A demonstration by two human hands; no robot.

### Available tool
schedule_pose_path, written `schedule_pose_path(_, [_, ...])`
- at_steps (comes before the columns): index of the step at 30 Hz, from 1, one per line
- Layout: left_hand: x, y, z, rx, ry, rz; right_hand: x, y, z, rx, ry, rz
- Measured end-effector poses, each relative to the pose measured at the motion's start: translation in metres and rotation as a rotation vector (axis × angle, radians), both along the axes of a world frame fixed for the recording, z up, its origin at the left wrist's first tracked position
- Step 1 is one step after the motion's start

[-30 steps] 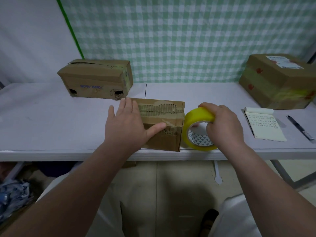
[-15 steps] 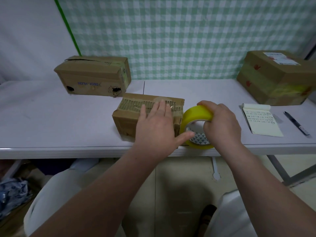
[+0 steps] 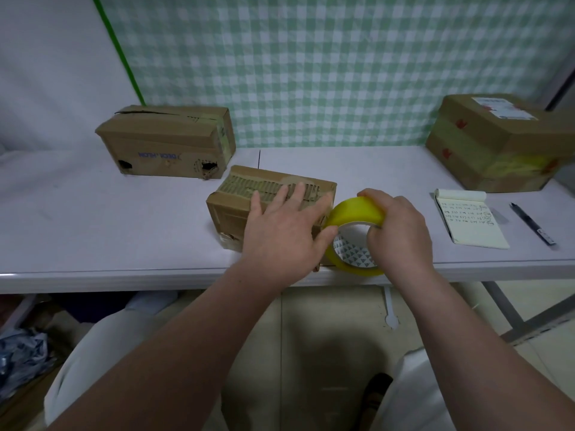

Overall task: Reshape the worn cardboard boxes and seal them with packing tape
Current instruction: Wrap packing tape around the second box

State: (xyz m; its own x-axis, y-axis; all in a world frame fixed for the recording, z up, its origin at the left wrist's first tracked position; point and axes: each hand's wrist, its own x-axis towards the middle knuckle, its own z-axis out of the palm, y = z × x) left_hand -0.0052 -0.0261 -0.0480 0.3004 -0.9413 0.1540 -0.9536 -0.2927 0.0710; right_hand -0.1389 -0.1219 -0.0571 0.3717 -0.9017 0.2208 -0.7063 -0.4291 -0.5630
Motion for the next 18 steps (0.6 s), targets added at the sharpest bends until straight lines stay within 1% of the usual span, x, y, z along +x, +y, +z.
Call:
schedule_pose_path(4, [0.026,0.004,0.01,0.001,0.035,0.087,-0.003,-0.004,-0.007,0.047,-0.039,-0.03])
schedule_pose_path(9, [0.064,0.012,0.007,-0.025,0.021,0.222,-0.004,-0.005,-0.011,0.046,-0.049,-0.034])
schedule_pose_path(12, [0.07,0.012,0.006,-0.041,0.034,0.281,-0.004,-0.005,-0.013,0.05,-0.053,-0.034])
schedule_pose_path(14, [0.064,0.011,0.007,0.008,0.017,0.309,-0.004,-0.005,-0.013,0.037,-0.052,-0.033])
schedule_pose_path(16, [0.053,0.009,0.012,0.06,0.001,0.242,-0.003,-0.006,-0.012,0.021,-0.047,-0.033])
schedule_pose_path(18, [0.036,0.005,0.02,0.124,0.032,0.059,-0.001,-0.006,-0.011,0.002,-0.04,-0.033])
